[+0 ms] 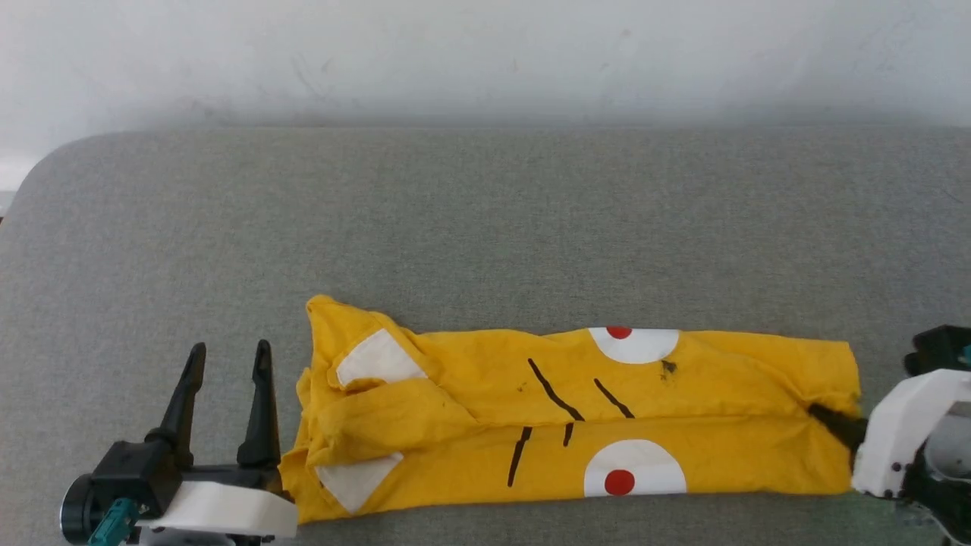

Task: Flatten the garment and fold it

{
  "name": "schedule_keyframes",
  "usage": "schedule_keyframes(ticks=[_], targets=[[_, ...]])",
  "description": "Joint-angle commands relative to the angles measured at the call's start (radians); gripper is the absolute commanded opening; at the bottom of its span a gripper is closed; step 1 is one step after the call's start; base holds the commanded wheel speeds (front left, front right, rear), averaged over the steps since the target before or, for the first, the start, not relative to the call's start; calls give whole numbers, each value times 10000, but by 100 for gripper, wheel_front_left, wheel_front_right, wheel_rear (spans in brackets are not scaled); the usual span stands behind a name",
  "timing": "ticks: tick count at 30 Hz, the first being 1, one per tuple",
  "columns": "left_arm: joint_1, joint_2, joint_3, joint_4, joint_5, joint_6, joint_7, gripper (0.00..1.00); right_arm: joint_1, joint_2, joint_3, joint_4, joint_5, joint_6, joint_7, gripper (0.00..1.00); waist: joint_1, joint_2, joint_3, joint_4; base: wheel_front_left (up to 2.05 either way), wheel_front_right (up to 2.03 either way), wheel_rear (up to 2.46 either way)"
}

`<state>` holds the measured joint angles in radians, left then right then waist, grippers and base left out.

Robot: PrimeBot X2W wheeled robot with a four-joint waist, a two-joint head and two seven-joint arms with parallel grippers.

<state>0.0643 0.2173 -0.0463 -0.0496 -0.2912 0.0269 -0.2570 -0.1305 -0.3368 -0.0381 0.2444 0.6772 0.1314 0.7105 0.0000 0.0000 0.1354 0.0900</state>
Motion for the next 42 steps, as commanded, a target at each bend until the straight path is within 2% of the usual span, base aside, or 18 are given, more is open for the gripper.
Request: schedule_keyframes(ticks=[1,6,13,17,21,28,32,37,42], targets=[[168,-73,96,21,88,-74,-47,100,150,-142,-91,-212,-51,-7,-138,0,0,0,-75,-88,0,0,0],[340,-122,215,67,242,-158,-47,100,554,-562,-927,-705,-318,-7,-268,0,0,0,-158,-253,0,0,0],[330,-188,229,181,345,-264,-47,100,883,-809,-3102,-561,-968,-7,-799,0,0,0,-175,-269,0,0,0],[330,-235,223,238,377,-308,-47,100,872,-532,-4046,-620,-1071,-7,-919,0,0,0,-190,-226,0,0,0],[345,-277,270,253,409,-310,-47,100,688,168,-4372,-963,-160,-7,-343,0,0,0,-220,-239,0,0,0],[266,-418,269,296,403,-366,-47,100,295,1960,-3316,-2345,3318,-7,1867,0,0,0,-255,-268,0,0,0],[146,-462,258,332,397,-442,-47,100,63,2532,-2310,-2667,4414,-7,2390,0,0,0,-247,-229,0,0,0],[-180,-574,209,431,379,-583,-47,100,-71,2783,-470,-2292,4640,-7,2046,0,0,0,-189,113,0,0,0],[-428,-680,173,583,407,-725,-47,100,-495,2847,1407,-1424,4218,-7,409,0,0,0,-66,472,0,0,0]])
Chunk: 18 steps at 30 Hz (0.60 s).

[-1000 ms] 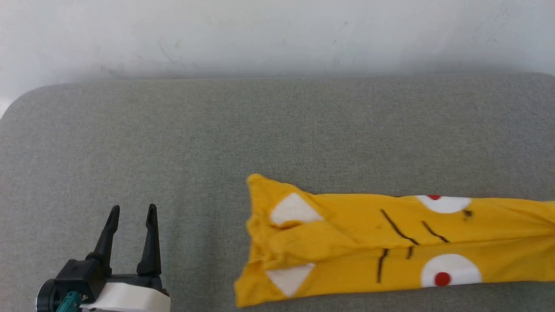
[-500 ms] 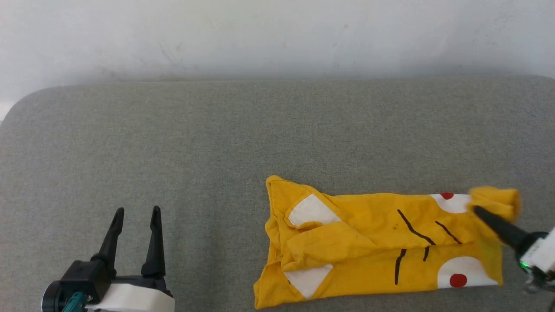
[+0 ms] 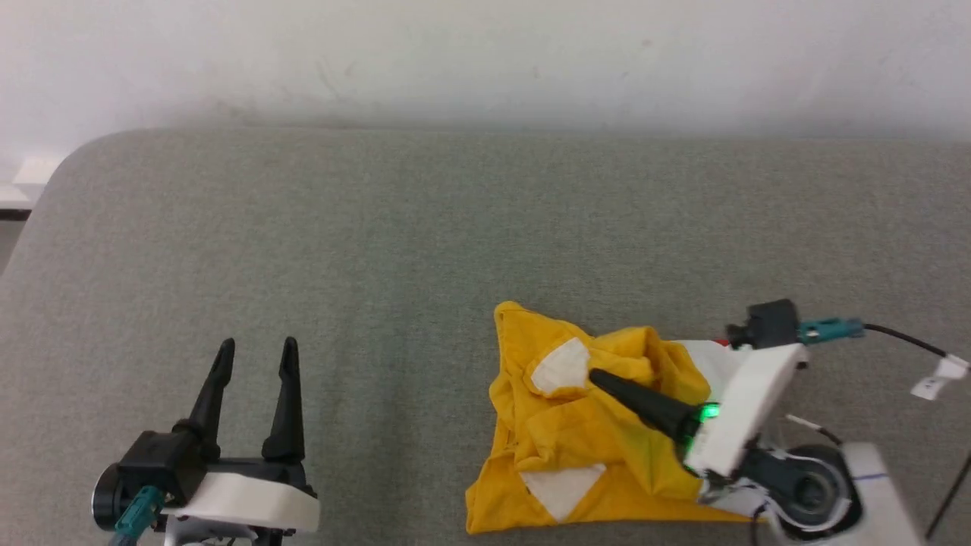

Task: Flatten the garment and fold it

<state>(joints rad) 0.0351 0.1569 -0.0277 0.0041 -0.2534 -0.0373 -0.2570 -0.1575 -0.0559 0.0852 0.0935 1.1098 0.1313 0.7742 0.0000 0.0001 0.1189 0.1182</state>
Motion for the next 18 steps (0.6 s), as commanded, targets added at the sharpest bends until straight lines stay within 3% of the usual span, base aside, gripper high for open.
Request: schedule_keyframes(ticks=[1,2,5,6,7,11,18], targets=[[-172,-108,-17,67,32,-106,-47,100,-322,42,560,316,-260,-6,-595,0,0,-1,129,257,0,0,0],[-199,-134,-8,88,39,-127,-47,100,-440,44,940,530,-453,-6,-978,4,0,-1,152,319,0,0,0],[-221,-193,75,143,55,-171,-47,100,-803,46,1762,1324,-1026,-6,-2224,43,0,-1,210,411,0,0,0],[-218,-213,103,157,68,-183,-47,100,-914,47,2034,1553,-1060,-6,-2473,89,0,-1,224,426,0,0,0],[-214,-235,127,169,83,-195,-47,100,-1029,41,2292,1723,-1077,-6,-2697,100,0,-1,235,436,0,0,0],[-195,-301,239,205,100,-220,-47,100,-1409,-211,3101,1972,-1198,-6,-3174,100,0,-1,255,388,0,0,0],[-131,-419,525,340,149,-284,-47,100,-2508,-1946,5455,1176,-3385,-6,-4748,100,0,-1,101,46,0,0,0]])
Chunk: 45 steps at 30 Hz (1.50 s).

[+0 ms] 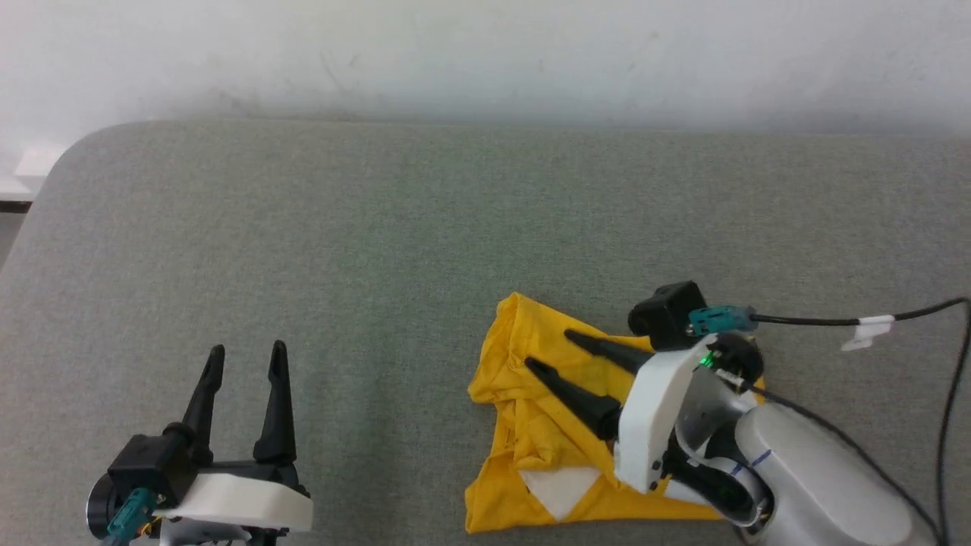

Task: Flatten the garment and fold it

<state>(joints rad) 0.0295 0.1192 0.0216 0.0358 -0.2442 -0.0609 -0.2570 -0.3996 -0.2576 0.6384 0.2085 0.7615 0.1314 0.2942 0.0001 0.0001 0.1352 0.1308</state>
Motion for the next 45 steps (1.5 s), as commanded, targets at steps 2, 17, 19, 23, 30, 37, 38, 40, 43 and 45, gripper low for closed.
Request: schedule_keyframes(ticks=[2,17,19,23,30,37,38,40,43,45], targets=[[-29,-74,76,40,124,-44,-47,100,-309,-430,188,-307,-829,-7,-572,100,-1,-1,-117,-208,0,0,0],[192,-225,402,1,537,51,-47,100,2832,-91,-5337,-2817,-5324,-7,-3295,100,-1,-1,-418,-905,0,0,0],[219,-240,430,11,555,44,-47,100,3357,220,-6017,-3080,-5440,-7,-3364,100,-1,-1,-465,-951,0,0,0],[330,-238,484,77,580,12,-47,100,4137,771,-6891,-3436,-5454,-7,-3353,100,-1,-1,-548,-1051,0,0,0],[433,-172,488,289,604,-50,-47,100,4771,1124,-7847,-3497,-4724,-7,-2740,100,-1,-1,-630,-1138,0,0,0],[404,-153,474,386,575,-92,-47,100,4526,867,-9092,-1799,-2356,-7,-29,100,-1,-1,-586,-1157,0,0,0],[380,-155,453,399,571,-106,-47,100,4432,839,-9188,-1408,-1831,-7,701,100,-1,-1,-573,-1138,0,0,0],[319,-168,394,442,564,-138,-47,100,4333,728,-9436,-494,-1114,-7,2413,100,-1,-1,-567,-1056,0,0,0],[189,-196,283,525,540,-198,-47,100,3802,957,-9979,387,-280,-7,4077,100,-1,-1,-543,-862,0,0,0],[97,-215,236,591,503,-238,-47,100,3343,1349,-10080,623,396,-7,4713,100,-1,-1,-537,-734,0,0,0]])
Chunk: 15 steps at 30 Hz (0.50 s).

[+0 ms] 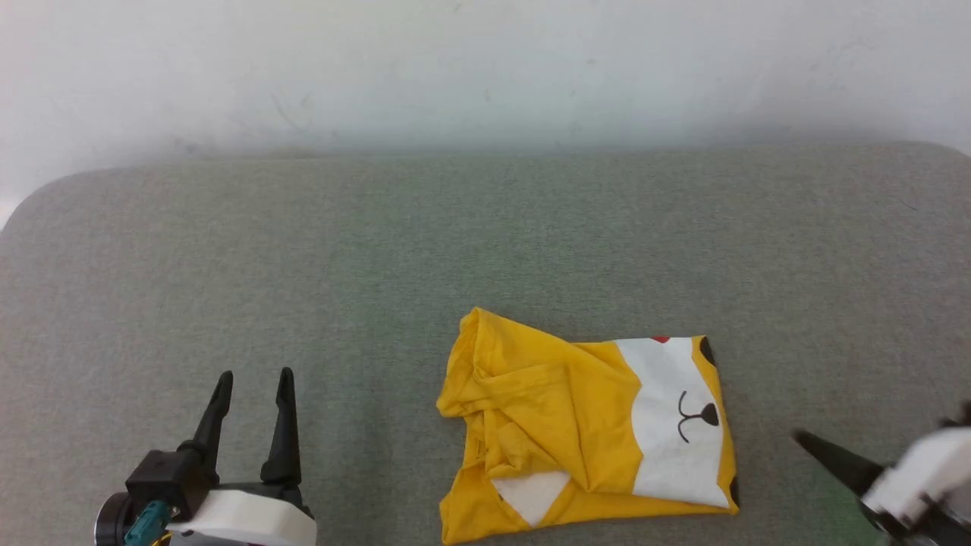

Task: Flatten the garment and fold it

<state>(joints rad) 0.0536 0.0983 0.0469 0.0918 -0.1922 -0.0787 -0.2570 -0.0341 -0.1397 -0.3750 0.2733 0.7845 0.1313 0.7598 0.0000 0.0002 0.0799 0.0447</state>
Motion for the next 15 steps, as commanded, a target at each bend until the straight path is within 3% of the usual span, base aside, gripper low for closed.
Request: schedule_keyframes(ticks=[1,5,11,12,14,15], targets=[[-182,-16,-41,59,-30,-78,-47,100,-523,385,57,72,606,-6,333,100,0,-2,13,192,0,0,0],[-283,-66,-155,147,-42,-136,-47,100,-1041,720,528,584,1470,-6,901,100,0,-2,13,447,0,0,0],[-427,-128,-244,220,-48,-192,-47,100,-1509,828,1717,1731,1521,-6,999,99,0,-2,86,708,0,0,0],[-443,-136,-241,216,-46,-196,-47,100,-1569,832,1863,1877,1473,-6,967,49,0,-2,102,724,0,0,0],[-466,-153,-217,203,-45,-200,-47,100,-1691,821,2169,2073,1370,-6,918,0,0,-2,139,728,0,0,0],[-468,-161,-196,196,-45,-200,-47,100,-1748,765,2322,2082,1303,-6,853,0,0,-2,154,715,0,0,0]])
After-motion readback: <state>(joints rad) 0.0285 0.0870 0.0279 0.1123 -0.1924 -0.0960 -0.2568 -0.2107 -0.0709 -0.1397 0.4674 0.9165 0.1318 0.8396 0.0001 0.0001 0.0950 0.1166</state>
